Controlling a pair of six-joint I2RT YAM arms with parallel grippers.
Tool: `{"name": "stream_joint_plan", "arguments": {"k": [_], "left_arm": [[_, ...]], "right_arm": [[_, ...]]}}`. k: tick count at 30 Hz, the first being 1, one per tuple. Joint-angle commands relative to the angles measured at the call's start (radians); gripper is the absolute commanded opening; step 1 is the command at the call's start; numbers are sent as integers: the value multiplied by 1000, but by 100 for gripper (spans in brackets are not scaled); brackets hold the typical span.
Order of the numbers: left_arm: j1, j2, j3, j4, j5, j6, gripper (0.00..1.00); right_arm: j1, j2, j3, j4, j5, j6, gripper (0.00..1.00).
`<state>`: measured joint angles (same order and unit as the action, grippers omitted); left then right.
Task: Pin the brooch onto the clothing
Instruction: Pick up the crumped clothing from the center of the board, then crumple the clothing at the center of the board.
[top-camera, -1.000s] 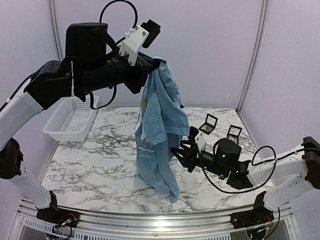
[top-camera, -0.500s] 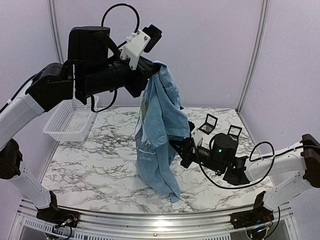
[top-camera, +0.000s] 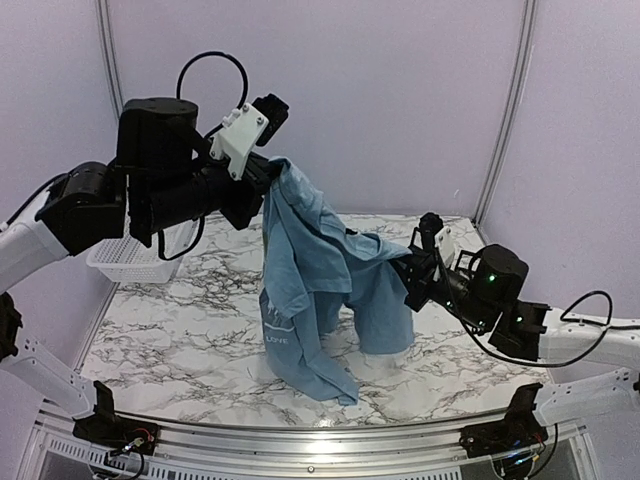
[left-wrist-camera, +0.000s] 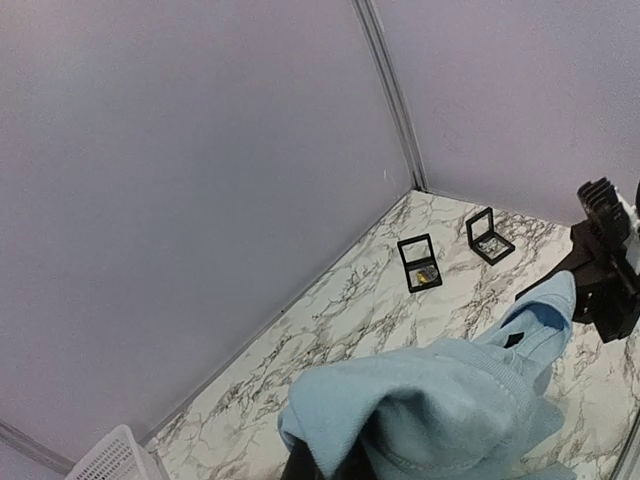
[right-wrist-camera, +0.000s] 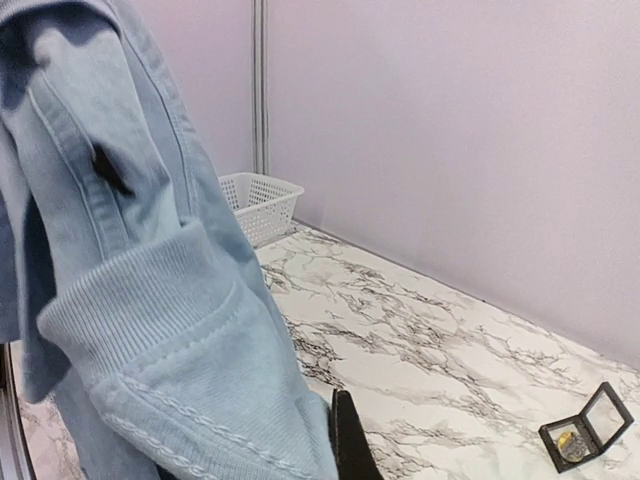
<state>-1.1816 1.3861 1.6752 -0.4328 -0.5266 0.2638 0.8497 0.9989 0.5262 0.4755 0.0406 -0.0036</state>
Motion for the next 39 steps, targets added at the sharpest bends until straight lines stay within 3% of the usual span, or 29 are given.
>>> {"name": "stream_joint_plan", "arguments": {"k": [1, 9, 12, 15, 17, 20, 25, 27, 31, 36, 39], "left_arm": [[21, -39, -101, 33, -44, -74, 0], [104, -99, -337, 24, 55, -254, 0], [165, -61, -368, 29, 76, -289, 0], [326, 15, -304, 59, 111, -272, 0], [430, 101, -159, 65, 70, -195, 0], [516, 263, 177, 64, 8, -59, 0], [546, 568, 884, 78, -20, 225, 0], [544, 595, 973, 178, -10, 323, 0], [533, 427, 663, 371, 77, 435, 0], [513, 254, 202, 356, 44, 426, 0], [475, 156, -41, 272, -2, 353, 0]], "right_arm": [[-12, -77, 72, -207, 40, -111, 0], [-28, -104, 129, -403, 98, -111, 0], [-77, -42, 134, -328, 95, -128, 0], [-204, 139, 220, -185, 29, -145, 0], [-270, 287, 365, -133, -17, -159, 0], [-308, 503, 670, -121, -53, -244, 0], [-373, 754, 1182, -165, -78, -292, 0], [-377, 803, 1316, -170, -83, -320, 0], [-377, 813, 1389, -172, -114, -359, 0], [-365, 673, 1026, -155, -115, -413, 0], [-319, 582, 810, -260, -106, -463, 0]]}}
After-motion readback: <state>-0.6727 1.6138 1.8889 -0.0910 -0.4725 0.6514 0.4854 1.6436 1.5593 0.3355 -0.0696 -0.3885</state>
